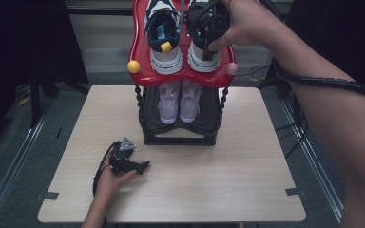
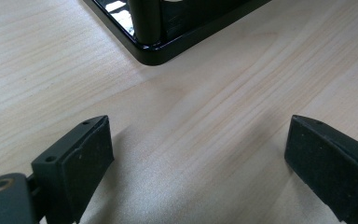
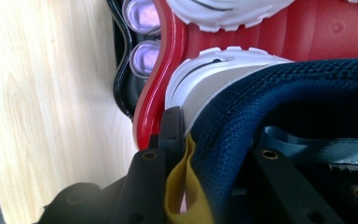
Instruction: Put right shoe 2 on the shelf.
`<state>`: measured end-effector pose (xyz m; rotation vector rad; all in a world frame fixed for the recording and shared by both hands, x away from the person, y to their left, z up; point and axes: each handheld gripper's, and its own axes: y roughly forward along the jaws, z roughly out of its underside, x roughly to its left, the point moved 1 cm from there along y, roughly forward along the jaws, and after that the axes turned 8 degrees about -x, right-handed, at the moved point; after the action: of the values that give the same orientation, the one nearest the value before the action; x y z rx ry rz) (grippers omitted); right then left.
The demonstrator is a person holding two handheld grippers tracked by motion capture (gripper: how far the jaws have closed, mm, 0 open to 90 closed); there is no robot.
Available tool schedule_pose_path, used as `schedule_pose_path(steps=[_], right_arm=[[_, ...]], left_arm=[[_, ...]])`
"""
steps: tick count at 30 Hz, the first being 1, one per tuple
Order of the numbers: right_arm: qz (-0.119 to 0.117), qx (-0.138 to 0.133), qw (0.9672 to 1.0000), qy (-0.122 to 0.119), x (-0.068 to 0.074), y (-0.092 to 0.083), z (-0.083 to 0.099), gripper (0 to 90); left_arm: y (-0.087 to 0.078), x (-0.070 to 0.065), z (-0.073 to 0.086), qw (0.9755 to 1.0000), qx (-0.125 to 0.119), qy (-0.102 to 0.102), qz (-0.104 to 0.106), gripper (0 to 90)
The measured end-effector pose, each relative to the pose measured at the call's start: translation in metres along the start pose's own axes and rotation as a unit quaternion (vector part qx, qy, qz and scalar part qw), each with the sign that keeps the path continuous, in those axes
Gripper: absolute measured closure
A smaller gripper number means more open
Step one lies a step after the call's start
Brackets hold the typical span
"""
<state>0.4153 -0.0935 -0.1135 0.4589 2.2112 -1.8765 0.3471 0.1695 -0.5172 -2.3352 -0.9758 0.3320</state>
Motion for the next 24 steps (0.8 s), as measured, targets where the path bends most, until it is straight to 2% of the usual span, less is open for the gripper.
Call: schedule_pose_path(steps=[2, 9, 13, 19, 24], right_arm=[[0.003, -0.007, 1.0, -0.004, -0.002, 0.004, -0.002, 74.1], [0.0, -0.008, 1.0, -0.004, -0.007, 0.014, -0.003, 73.9], [-0.005, -0.007, 0.9999, -0.011, -0.01, 0.019, -0.004, 73.8], [-0.008, -0.012, 0.9998, -0.015, -0.012, 0.018, -0.005, 73.4], [-0.011, -0.017, 0.9994, -0.029, -0.013, 0.018, -0.006, 73.1]], left_arm=[[0.0, 0.0, 0.0, 1.0, 0.0, 0.0, 0.0, 7.1], [0.0, 0.0, 0.0, 1.0, 0.0, 0.0, 0.0, 7.1], [0.0, 0.0, 0.0, 1.0, 0.0, 0.0, 0.0, 7.2], [0.0, 0.0, 0.0, 1.0, 0.0, 0.0, 0.0, 7.1], [0.0, 0.0, 0.0, 1.0, 0.0, 0.0, 0.0, 7.1]])
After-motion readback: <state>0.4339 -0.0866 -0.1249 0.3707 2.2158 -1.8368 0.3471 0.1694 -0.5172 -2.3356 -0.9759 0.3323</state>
